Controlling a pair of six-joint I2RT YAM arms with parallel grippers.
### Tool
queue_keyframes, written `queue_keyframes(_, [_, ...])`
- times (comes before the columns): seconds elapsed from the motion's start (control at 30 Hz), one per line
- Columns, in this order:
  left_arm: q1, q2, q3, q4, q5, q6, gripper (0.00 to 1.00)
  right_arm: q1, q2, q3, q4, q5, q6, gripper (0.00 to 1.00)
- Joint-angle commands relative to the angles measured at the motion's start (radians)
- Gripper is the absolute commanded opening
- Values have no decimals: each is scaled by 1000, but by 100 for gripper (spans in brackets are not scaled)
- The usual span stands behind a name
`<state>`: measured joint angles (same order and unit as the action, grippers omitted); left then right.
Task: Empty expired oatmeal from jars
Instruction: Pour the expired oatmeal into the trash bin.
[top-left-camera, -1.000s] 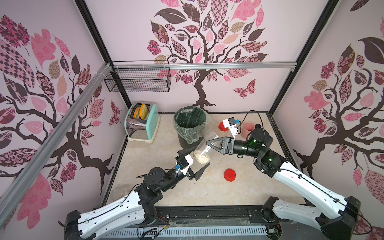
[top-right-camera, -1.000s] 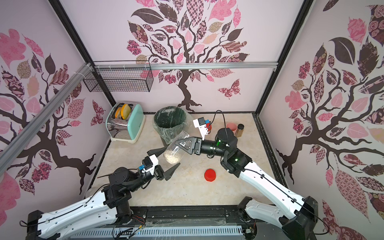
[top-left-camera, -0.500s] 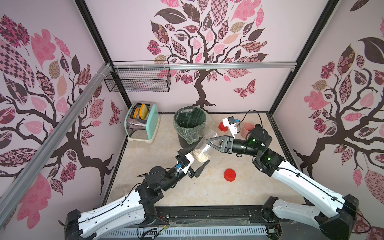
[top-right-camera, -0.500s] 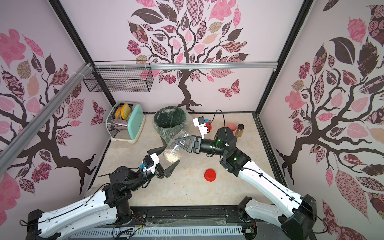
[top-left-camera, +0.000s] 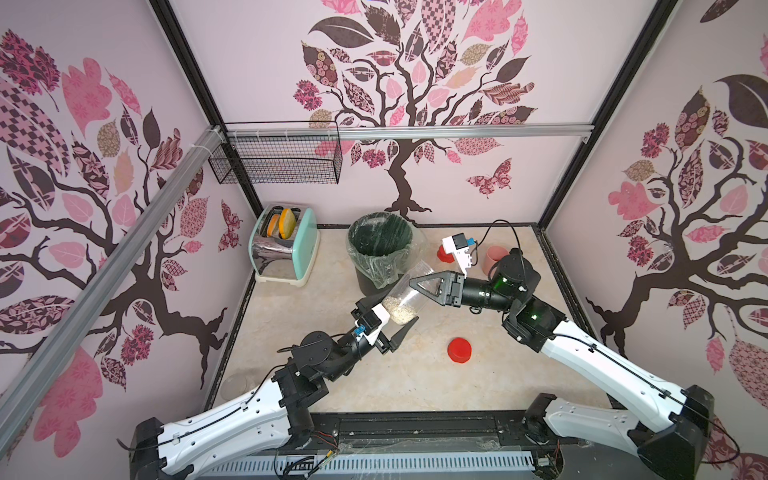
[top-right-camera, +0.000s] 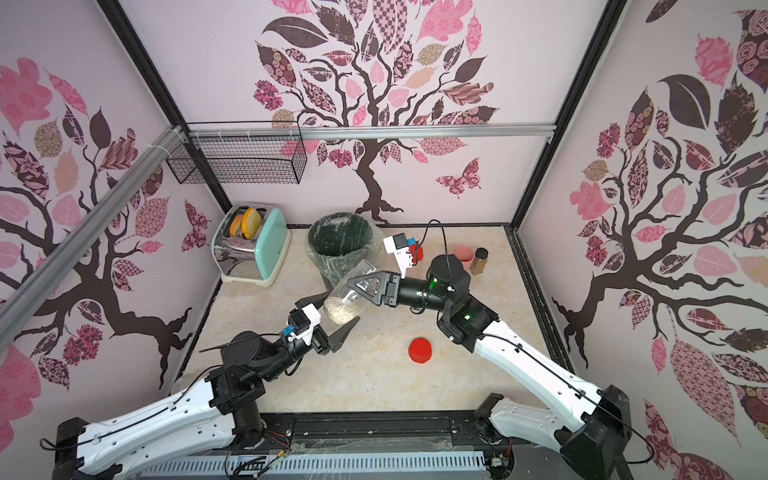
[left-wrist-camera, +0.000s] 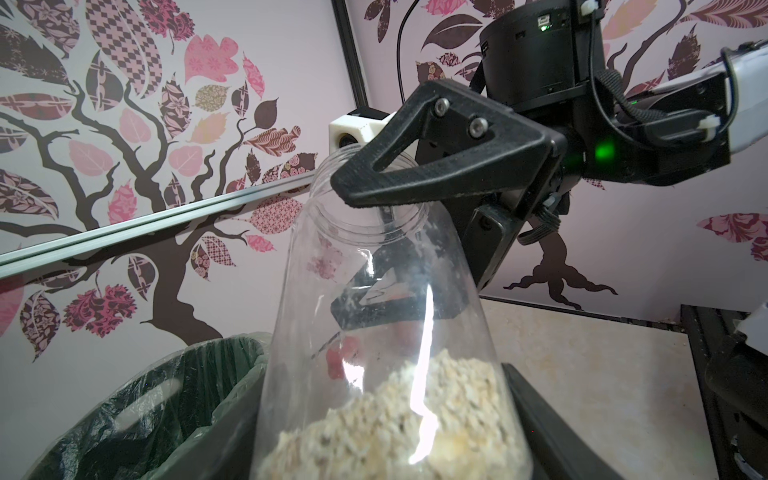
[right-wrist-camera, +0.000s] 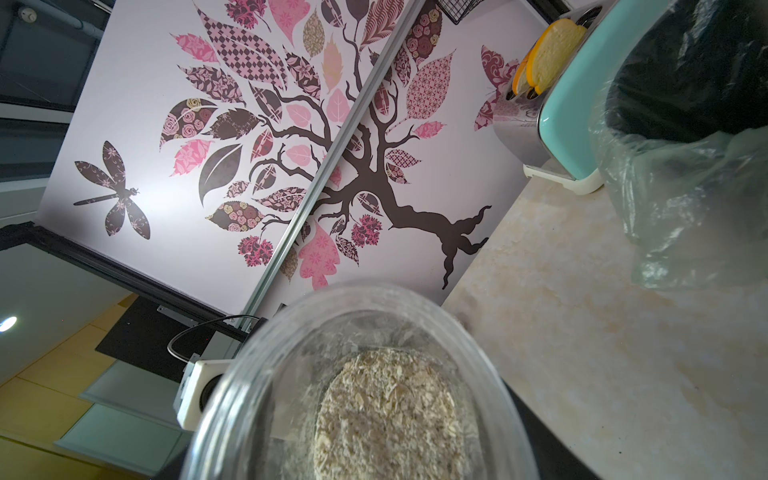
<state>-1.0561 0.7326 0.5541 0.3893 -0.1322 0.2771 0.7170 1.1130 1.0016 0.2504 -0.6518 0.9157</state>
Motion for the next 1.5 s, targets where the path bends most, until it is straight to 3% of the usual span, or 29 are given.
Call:
queue_keyframes(0.0, [-6, -17, 43, -49, 36, 0, 53, 19, 2, 22, 7, -29, -28, 55])
queue_keyframes(0.13, [-7, -41, 77, -141, 7, -52, 35, 14, -11, 19, -19, -35, -87, 88])
queue_keyframes(0.2, [-7, -40, 106, -213, -21, -78, 23, 7, -23, 12, -33, -41, -121, 98])
queue_keyframes(0.33, [-6, -29, 172, -364, -71, -131, 0, -13, -80, -20, -101, -48, -218, 100])
queue_keyframes(0.53, [-1, -10, 280, -548, -156, -214, 0, -18, -178, -73, -234, -24, -387, 100])
queue_keyframes(0.67, [2, 50, 423, -742, -267, -289, 0, -20, -205, -42, -372, 100, -581, 100])
queue_keyframes(0.83, [26, 184, 661, -1037, -383, -399, 0, -26, -165, 6, -387, 230, -754, 100])
queue_keyframes(1.0, [151, 319, 865, -1250, -284, -472, 0, -44, -68, 87, -361, 267, -852, 100])
queue_keyframes(1.1, [223, 386, 952, -1316, -228, -487, 0, -98, -10, 120, -311, 200, -824, 100])
queue_keyframes(1.47, [416, 599, 1132, -1352, -61, -470, 0, -223, 133, 163, -169, 38, -769, 100])
